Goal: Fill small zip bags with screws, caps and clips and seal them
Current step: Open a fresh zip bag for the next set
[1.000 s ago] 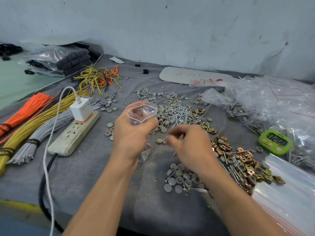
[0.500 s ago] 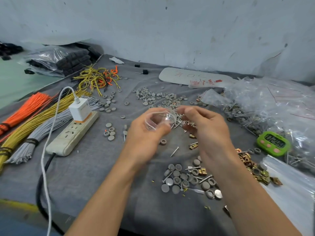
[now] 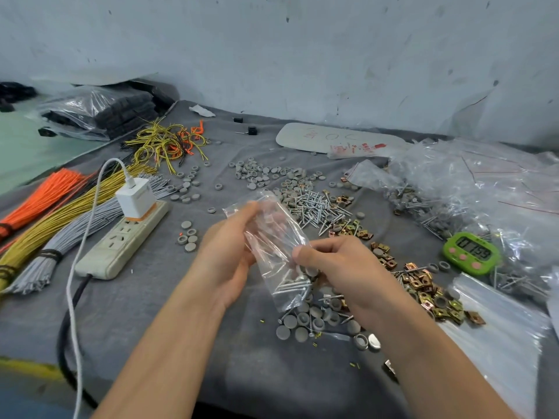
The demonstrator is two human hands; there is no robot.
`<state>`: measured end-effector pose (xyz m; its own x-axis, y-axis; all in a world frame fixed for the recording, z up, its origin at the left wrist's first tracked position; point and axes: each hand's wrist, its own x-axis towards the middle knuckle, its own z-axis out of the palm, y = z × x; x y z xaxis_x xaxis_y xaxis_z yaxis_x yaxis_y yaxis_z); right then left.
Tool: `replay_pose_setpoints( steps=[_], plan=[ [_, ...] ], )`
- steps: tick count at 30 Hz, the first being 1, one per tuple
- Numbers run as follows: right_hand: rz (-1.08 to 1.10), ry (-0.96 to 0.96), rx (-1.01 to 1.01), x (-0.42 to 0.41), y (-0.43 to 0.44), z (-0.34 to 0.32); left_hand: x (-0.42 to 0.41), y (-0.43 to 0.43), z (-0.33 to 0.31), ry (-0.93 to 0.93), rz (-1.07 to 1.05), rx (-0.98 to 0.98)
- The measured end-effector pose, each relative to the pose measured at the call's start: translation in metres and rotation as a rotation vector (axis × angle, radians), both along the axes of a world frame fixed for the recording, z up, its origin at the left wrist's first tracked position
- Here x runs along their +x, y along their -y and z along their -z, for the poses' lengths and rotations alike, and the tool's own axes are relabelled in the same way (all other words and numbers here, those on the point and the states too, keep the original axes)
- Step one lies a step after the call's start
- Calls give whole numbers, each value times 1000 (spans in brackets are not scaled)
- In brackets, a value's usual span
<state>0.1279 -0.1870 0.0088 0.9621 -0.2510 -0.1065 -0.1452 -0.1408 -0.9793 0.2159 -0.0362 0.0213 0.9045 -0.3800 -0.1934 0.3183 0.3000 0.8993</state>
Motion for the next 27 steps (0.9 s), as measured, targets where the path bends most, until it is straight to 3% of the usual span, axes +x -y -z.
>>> replay_pose_setpoints(
  steps=[2,5,9,13,16,27],
  plan=[
    [74,10,-14,-2,0,2,1,2,4,53,-123,121],
    [165,-8,-88,-5,3,4,4,2,6,68,-248,134],
    [-1,-88,-176,-14,9,2,-1,6,5,154,-230,67],
    [96,134,113,-16,12,-4,-9,14,5,337,-16,106],
    [247,237,181,-13,14,-8,-14,16,6,383,52,137],
    [368,315,269,-11,16,-15,-17,20,3,332,-94,142]
  ],
)
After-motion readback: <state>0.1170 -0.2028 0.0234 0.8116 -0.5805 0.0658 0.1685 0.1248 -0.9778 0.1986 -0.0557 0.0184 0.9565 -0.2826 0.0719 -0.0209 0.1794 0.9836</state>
